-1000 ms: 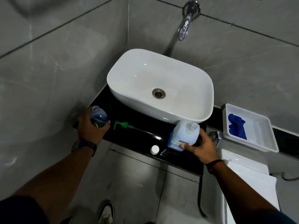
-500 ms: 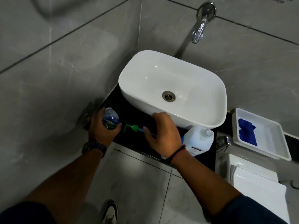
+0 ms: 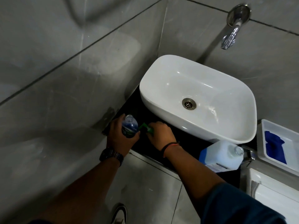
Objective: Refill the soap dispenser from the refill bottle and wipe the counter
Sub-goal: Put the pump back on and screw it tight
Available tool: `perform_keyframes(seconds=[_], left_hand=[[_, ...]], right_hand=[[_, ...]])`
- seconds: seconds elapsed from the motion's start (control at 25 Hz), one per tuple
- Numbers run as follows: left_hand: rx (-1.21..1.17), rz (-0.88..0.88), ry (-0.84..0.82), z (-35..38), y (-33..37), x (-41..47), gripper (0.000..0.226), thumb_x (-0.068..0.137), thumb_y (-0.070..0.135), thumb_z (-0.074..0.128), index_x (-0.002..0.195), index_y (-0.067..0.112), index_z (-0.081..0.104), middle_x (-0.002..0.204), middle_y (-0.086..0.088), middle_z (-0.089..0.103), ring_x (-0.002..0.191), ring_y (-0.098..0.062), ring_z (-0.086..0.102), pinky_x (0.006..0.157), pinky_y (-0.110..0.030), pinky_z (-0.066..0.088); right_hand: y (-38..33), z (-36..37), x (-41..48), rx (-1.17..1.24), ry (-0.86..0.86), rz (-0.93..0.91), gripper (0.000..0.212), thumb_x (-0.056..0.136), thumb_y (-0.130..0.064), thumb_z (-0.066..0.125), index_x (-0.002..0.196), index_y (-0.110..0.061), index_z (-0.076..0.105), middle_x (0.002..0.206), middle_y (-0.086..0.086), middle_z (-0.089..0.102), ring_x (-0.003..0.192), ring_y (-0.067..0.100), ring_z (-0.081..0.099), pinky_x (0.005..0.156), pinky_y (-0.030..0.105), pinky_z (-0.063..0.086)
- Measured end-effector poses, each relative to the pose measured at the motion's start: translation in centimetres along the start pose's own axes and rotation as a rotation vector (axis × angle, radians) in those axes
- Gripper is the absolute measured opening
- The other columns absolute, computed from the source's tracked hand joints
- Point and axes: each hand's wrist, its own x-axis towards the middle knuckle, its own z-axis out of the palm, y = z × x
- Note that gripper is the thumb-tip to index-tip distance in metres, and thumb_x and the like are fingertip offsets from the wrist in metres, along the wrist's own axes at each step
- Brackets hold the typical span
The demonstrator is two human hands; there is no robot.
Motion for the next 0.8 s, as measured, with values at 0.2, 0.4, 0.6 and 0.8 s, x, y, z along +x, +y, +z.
perform_keyframes(seconds=[0.2, 0.4, 0.6, 0.8], left_hand=[[0.001, 0.005, 0.068, -0.9, 2.7, -0.1, 0.088, 0.051, 0.027, 0.090, 0.127, 0.011, 0.049, 0.119, -0.016, 0.056, 0.106, -0.030, 0.056, 0.082, -0.027, 0.041], [-0.030, 0.133, 0.122, -1.9, 9.0, -0.3, 0.086, 0.044, 0.019, 0.091, 0.120, 0.003, 0.054, 0.109, -0.017, 0.064, 0.097, -0.033, 0.062, 0.081, -0.031, 0.045], [-0.073, 0.227, 0.151, -3.1, 16.0, -0.4, 0.076, 0.044, 0.020, 0.089, 0.111, 0.003, 0.058, 0.101, -0.015, 0.066, 0.089, -0.034, 0.064, 0.079, -0.038, 0.053], [-0.148, 0.253, 0.139, -3.8, 19.8, -0.5, 0.079, 0.045, 0.025, 0.086, 0.116, 0.016, 0.052, 0.108, -0.006, 0.061, 0.094, -0.028, 0.061, 0.076, -0.042, 0.055]], right_hand=[[-3.9, -7.0, -1.2, 0.342, 0.438, -0.123, 0.028, 0.080, -0.020, 0.074, 0.104, -0.006, 0.069, 0.098, 0.015, 0.071, 0.089, 0.032, 0.066, 0.080, 0.039, 0.052], [-7.8, -17.4, -3.6, 0.915, 0.660, -0.170, 0.024, 0.076, -0.012, 0.078, 0.091, -0.026, 0.065, 0.086, -0.011, 0.068, 0.074, 0.002, 0.066, 0.062, 0.014, 0.051], [-9.3, -24.9, -6.0, 0.962, 0.742, -0.262, 0.025, 0.076, -0.012, 0.078, 0.097, -0.016, 0.066, 0.090, 0.000, 0.068, 0.076, 0.019, 0.065, 0.070, 0.029, 0.058], [-9.2, -28.0, -7.7, 0.863, 0.749, -0.317, 0.024, 0.076, -0.013, 0.078, 0.090, -0.026, 0.063, 0.084, -0.011, 0.066, 0.074, 0.014, 0.063, 0.068, 0.020, 0.053]])
